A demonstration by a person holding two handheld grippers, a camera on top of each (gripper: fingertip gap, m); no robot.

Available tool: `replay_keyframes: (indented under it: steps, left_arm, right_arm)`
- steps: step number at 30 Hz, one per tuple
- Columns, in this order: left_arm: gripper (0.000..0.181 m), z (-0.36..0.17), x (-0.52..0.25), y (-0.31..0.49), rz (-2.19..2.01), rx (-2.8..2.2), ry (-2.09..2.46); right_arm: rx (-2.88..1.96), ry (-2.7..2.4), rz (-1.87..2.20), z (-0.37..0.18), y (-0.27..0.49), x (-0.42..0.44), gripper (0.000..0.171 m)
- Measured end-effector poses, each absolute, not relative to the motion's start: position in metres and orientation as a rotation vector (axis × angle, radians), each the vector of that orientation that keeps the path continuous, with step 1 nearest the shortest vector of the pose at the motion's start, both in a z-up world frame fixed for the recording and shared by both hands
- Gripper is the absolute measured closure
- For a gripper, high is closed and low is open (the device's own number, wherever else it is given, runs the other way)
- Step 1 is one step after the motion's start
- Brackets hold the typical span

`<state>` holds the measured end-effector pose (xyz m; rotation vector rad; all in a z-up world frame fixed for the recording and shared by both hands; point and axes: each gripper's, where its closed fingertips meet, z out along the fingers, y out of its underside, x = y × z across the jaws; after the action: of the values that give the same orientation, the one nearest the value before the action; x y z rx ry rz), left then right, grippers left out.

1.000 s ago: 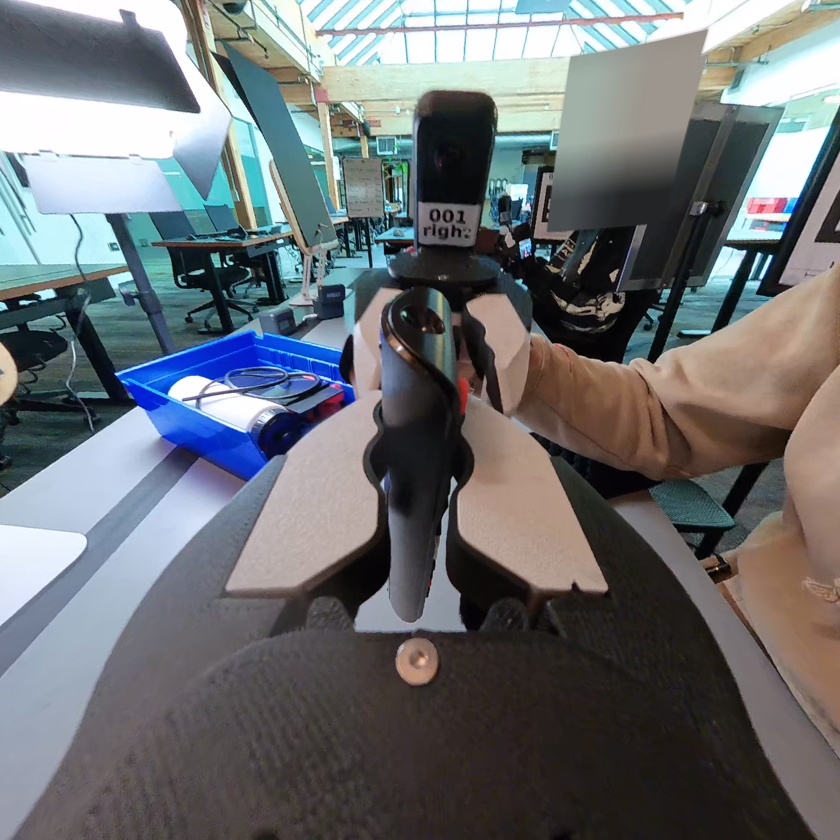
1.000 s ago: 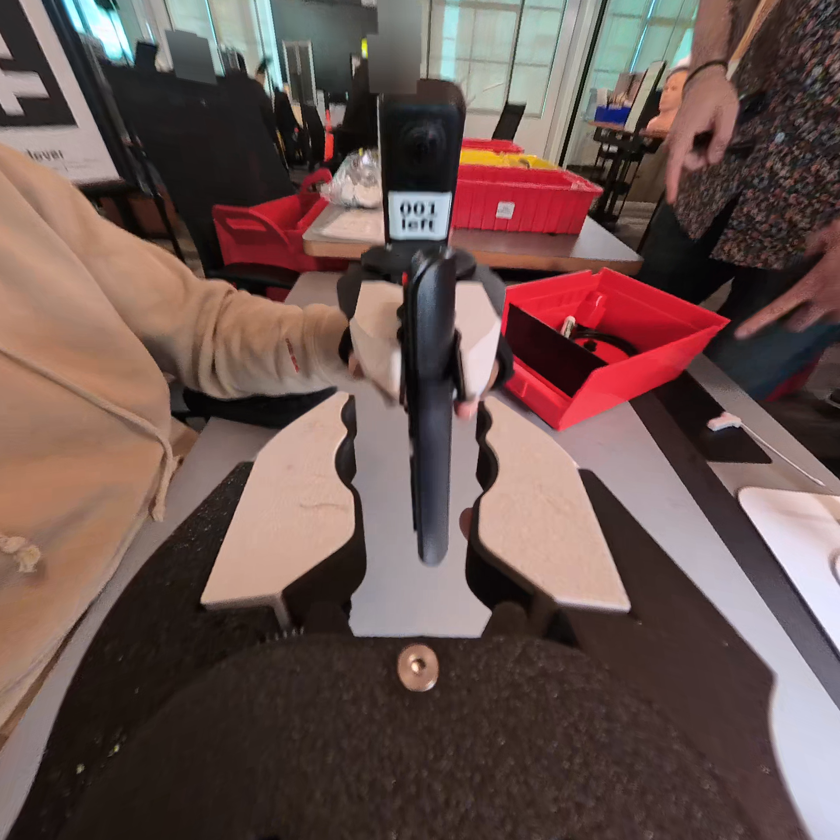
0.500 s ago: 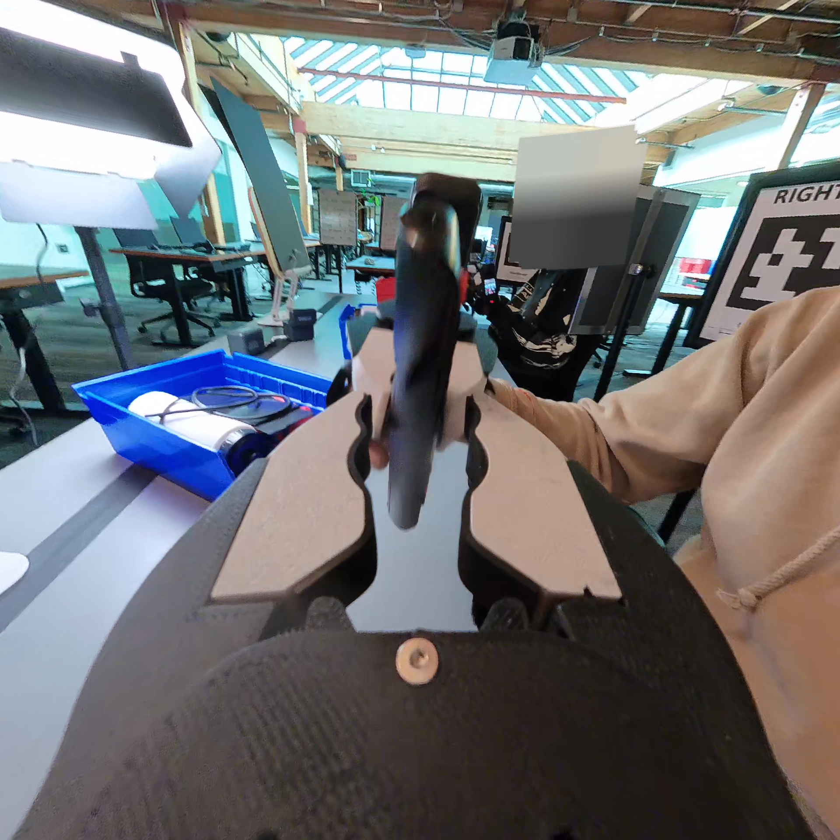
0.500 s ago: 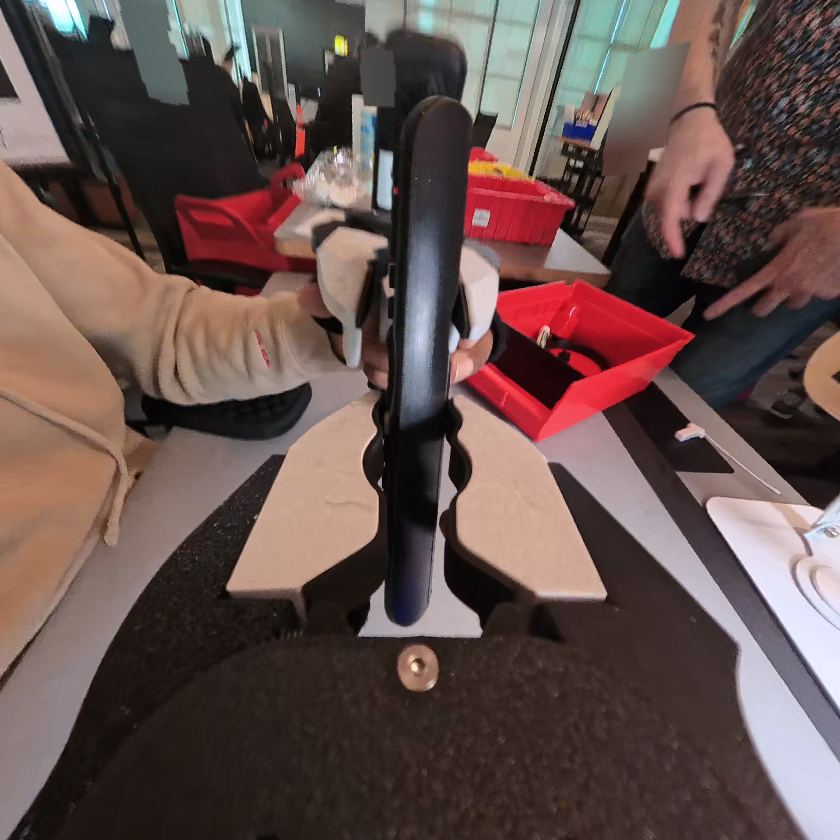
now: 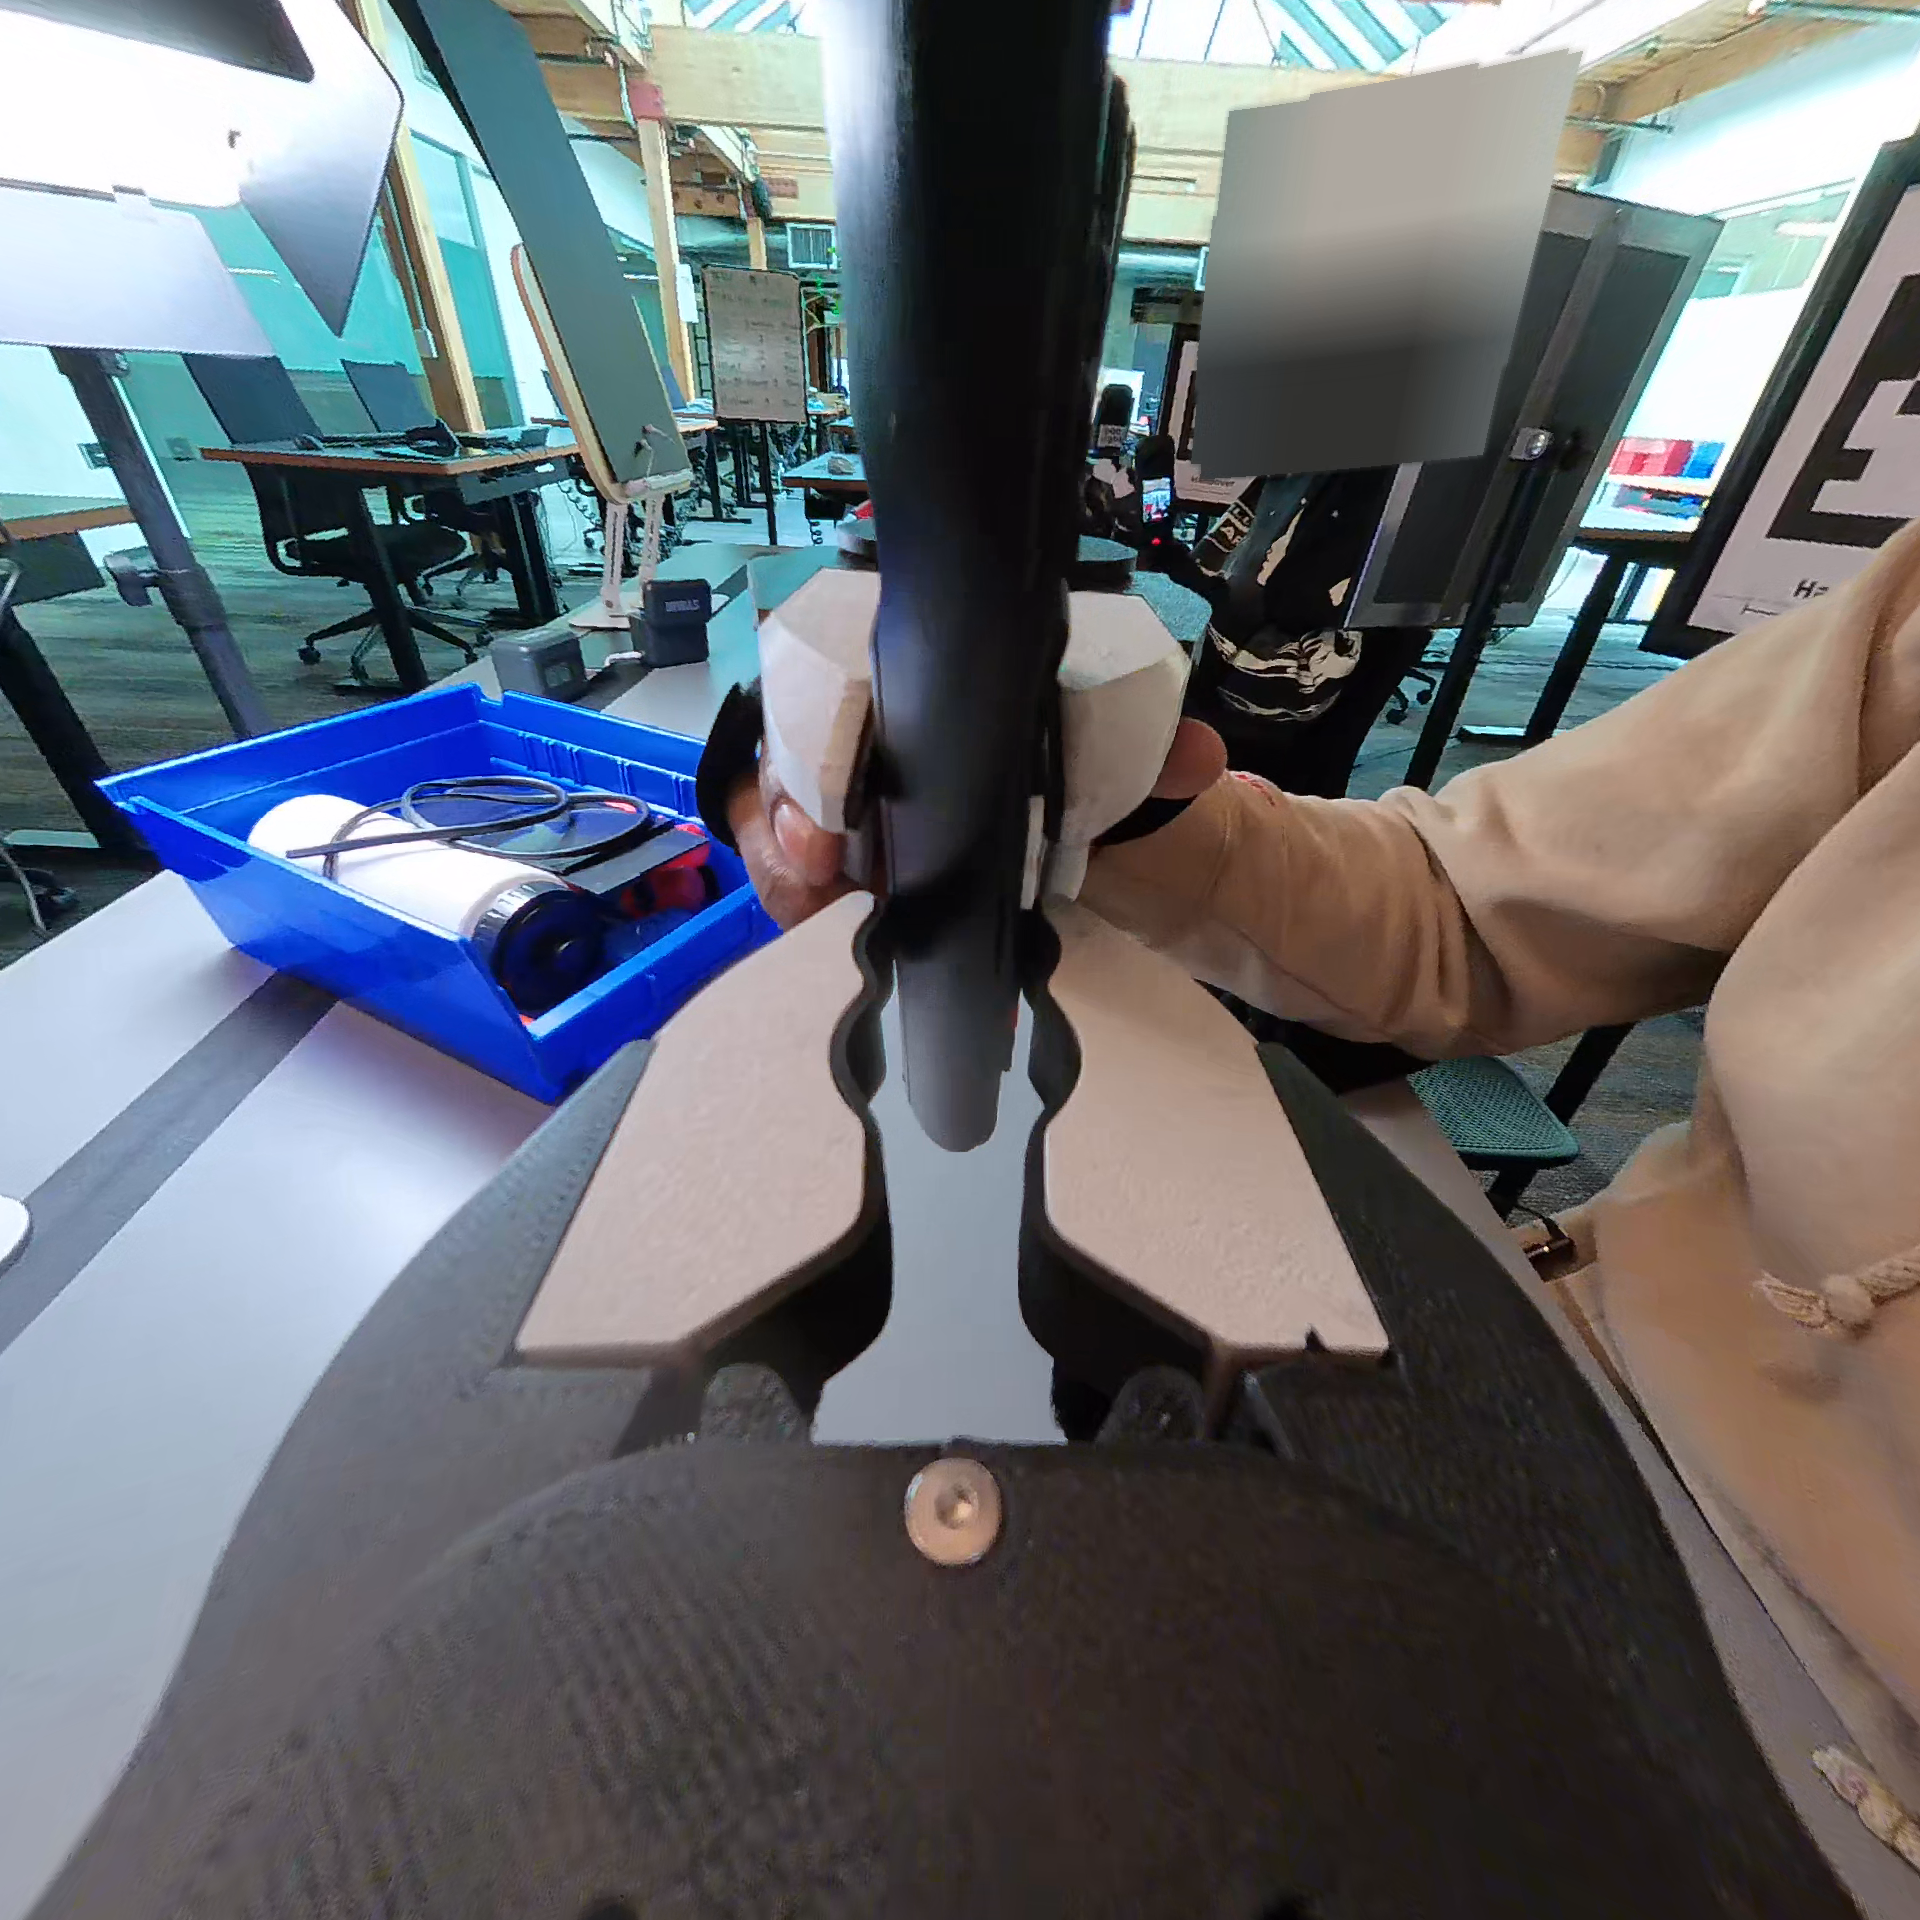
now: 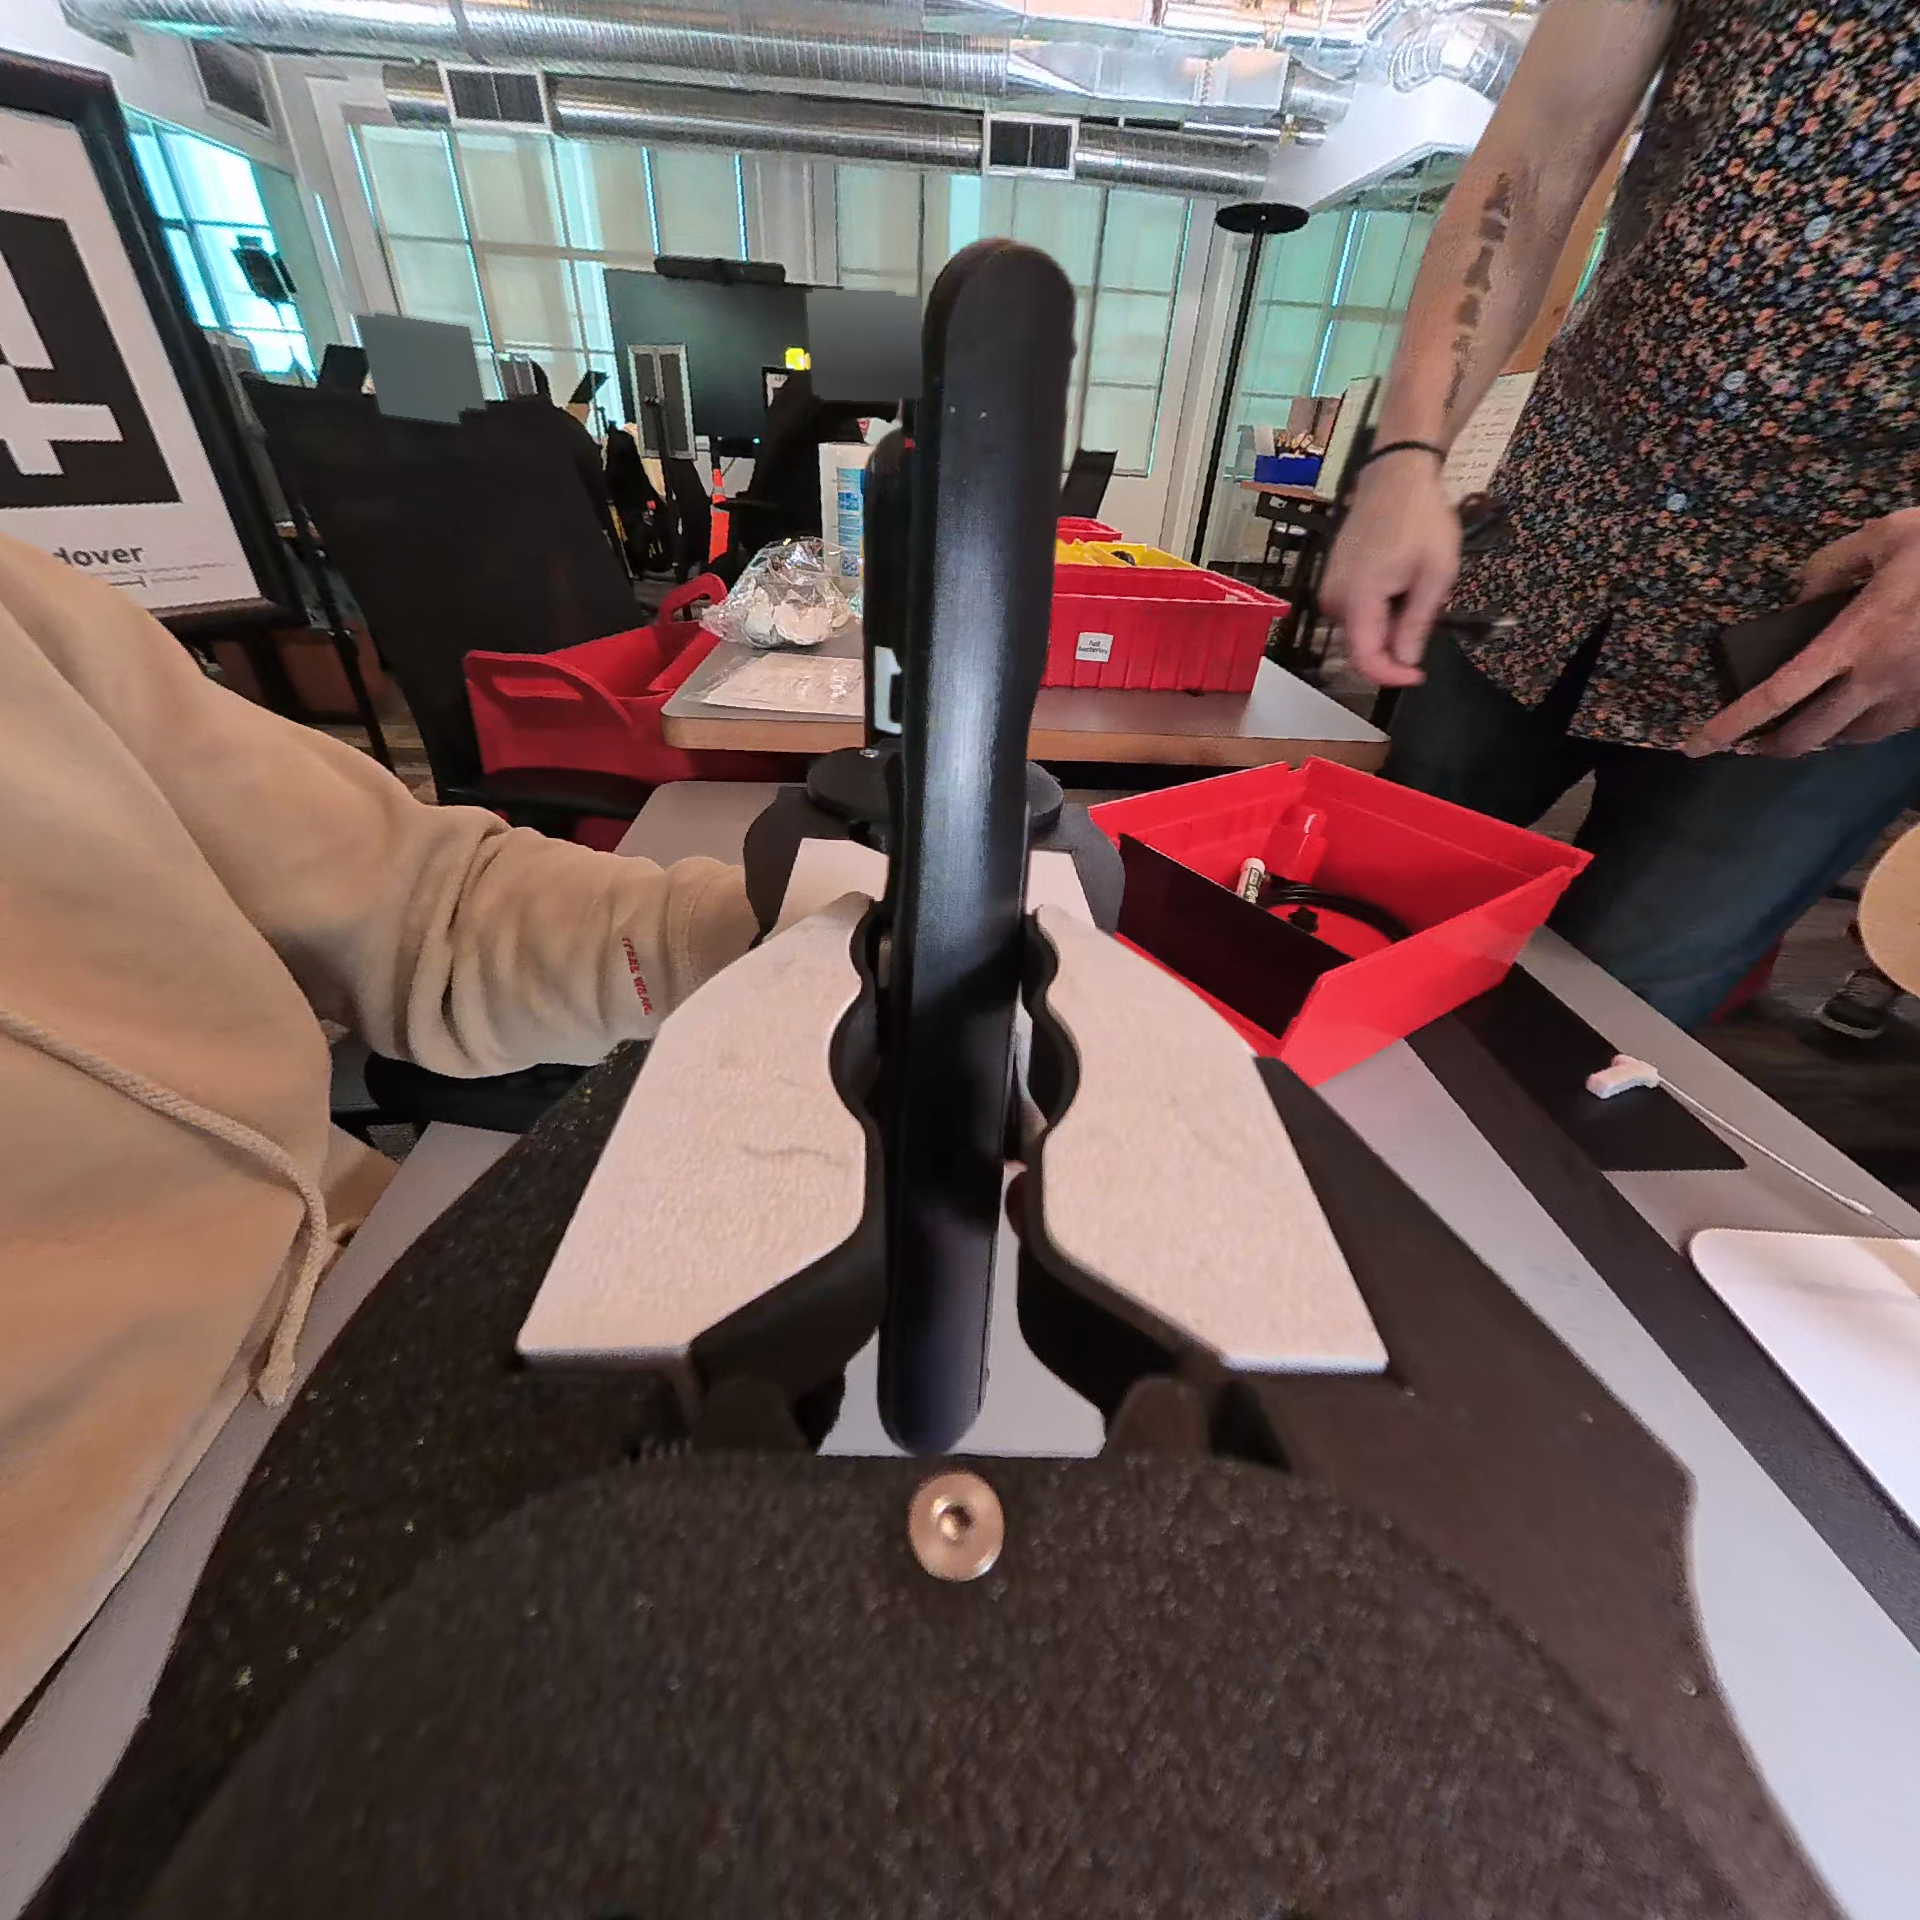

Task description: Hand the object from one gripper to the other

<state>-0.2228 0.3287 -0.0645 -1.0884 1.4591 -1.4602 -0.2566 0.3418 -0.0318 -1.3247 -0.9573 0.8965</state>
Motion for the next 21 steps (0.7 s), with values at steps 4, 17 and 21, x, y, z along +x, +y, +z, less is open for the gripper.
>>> replay_keyframes:
  steps: [4, 17, 21]
  left_arm:
    - [0.157, -0.055, -0.225, 0.331, -1.476, -1.068, 1.409]
    - [0.157, -0.036, -0.233, 0.342, -1.559, -1.106, 1.323]
    - [0.145, -0.043, -0.241, 0.354, -1.406, -1.159, 1.409]
  right_arm:
    - [-1.326, -0.929, 0.845, -0.024, 0.343, -0.254, 0.137]
    - [-1.426, -1.034, 0.789, -0.062, 0.351, -0.264, 0.145]
    - [-1.386, -0.997, 0.867, -0.055, 0.350, -0.259, 0.146]
